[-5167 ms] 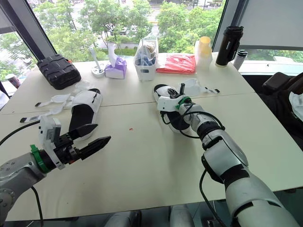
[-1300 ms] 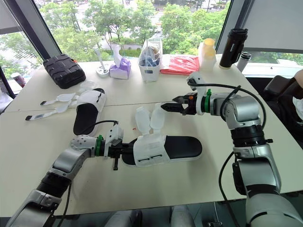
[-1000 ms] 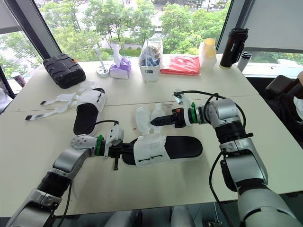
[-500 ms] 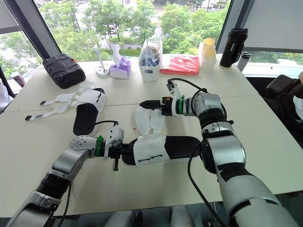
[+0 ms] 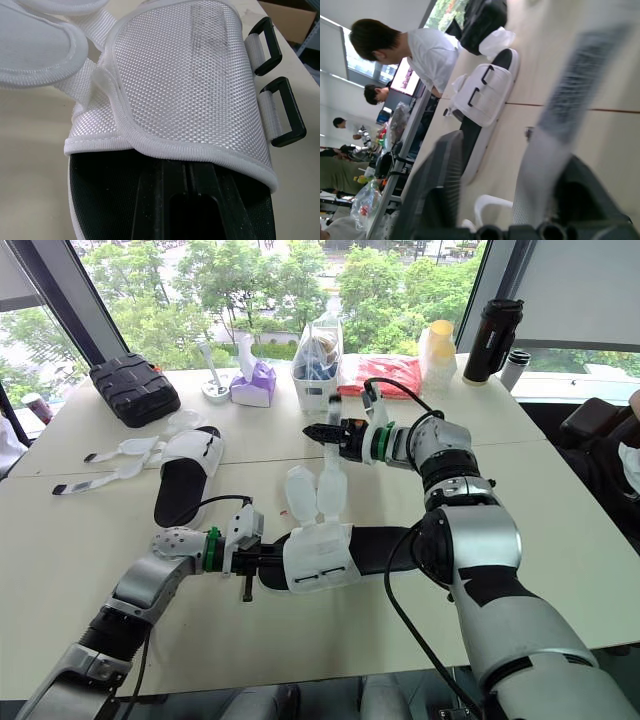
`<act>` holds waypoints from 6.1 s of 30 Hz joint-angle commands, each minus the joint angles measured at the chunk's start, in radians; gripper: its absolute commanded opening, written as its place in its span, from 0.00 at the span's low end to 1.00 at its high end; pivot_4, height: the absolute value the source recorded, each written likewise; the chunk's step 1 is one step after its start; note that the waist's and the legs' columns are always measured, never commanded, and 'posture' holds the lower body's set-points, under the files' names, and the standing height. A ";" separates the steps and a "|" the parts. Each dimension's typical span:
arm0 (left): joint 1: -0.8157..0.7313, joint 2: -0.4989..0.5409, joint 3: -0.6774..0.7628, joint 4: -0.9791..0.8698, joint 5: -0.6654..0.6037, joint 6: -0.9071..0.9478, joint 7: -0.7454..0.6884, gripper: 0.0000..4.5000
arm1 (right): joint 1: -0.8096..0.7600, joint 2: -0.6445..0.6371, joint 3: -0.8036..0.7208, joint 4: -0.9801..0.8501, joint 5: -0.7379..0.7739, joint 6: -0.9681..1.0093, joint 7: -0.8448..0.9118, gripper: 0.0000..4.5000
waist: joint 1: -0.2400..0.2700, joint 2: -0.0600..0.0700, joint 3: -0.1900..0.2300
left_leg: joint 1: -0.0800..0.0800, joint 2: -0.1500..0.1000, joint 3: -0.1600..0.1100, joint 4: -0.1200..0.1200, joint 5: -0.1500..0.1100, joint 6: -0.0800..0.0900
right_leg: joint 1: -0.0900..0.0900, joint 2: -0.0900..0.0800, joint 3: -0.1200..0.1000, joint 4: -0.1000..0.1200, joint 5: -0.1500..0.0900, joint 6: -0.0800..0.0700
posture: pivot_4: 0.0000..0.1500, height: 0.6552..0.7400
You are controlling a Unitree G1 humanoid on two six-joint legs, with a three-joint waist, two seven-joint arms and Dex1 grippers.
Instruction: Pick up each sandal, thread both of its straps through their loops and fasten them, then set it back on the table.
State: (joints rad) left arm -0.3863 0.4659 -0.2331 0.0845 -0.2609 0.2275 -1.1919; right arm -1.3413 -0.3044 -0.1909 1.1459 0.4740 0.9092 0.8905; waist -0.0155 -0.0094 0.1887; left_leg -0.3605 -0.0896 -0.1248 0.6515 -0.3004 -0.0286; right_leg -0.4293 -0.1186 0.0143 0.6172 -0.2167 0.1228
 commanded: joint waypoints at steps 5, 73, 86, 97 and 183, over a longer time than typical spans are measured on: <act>0.011 -0.013 -0.030 0.005 0.013 0.002 0.002 0.00 | -0.036 -0.041 -0.008 -0.133 0.036 0.104 0.148 0.01 | 0.001 0.000 0.000 | -0.001 0.000 0.000 0.000 0.000 0.000 | 0.000 0.000 0.000 0.000 0.000 0.000 | 1.00 1.00; 0.018 -0.014 -0.071 -0.018 0.034 -0.048 -0.006 0.00 | 1.038 -0.564 0.398 -1.503 0.248 0.254 0.273 1.00 | 0.030 0.000 -0.002 | -0.012 0.000 -0.003 0.015 -0.003 0.004 | 0.000 -0.001 -0.003 -0.003 0.003 0.006 | 1.00 1.00; 0.029 -0.012 -0.067 -0.024 0.030 -0.045 0.002 0.00 | 0.999 -0.529 0.413 -1.490 0.266 0.268 0.248 0.01 | 0.031 0.000 -0.002 | -0.012 0.000 -0.004 0.016 -0.002 0.004 | 0.000 -0.001 -0.004 -0.003 0.004 0.006 | 1.00 1.00; 0.028 -0.003 -0.063 -0.007 0.033 -0.052 -0.004 0.00 | 0.689 -0.454 0.222 -1.437 0.434 0.402 0.166 0.01 | 0.030 0.000 -0.002 | -0.011 0.000 -0.004 0.016 -0.002 0.004 | 0.000 -0.001 -0.004 -0.003 0.004 0.007 | 1.00 1.00; 0.019 -0.028 -0.082 0.007 0.052 -0.079 0.028 0.00 | 0.397 -0.336 0.451 -1.012 0.296 0.508 0.342 0.01 | 0.029 0.000 -0.002 | -0.012 0.000 -0.005 0.016 -0.002 0.004 | -0.001 -0.001 -0.004 -0.003 0.004 0.006 | 1.00 1.00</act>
State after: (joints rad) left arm -0.3807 0.4366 -0.2994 0.0805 -0.2304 0.1400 -1.1752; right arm -0.9152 -0.6461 0.2920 0.1390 0.7522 1.4138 1.2311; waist 0.0132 -0.0091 0.1869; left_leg -0.3730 -0.0901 -0.1300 0.6671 -0.3028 -0.0243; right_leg -0.4298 -0.1195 0.0100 0.6145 -0.2123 0.1291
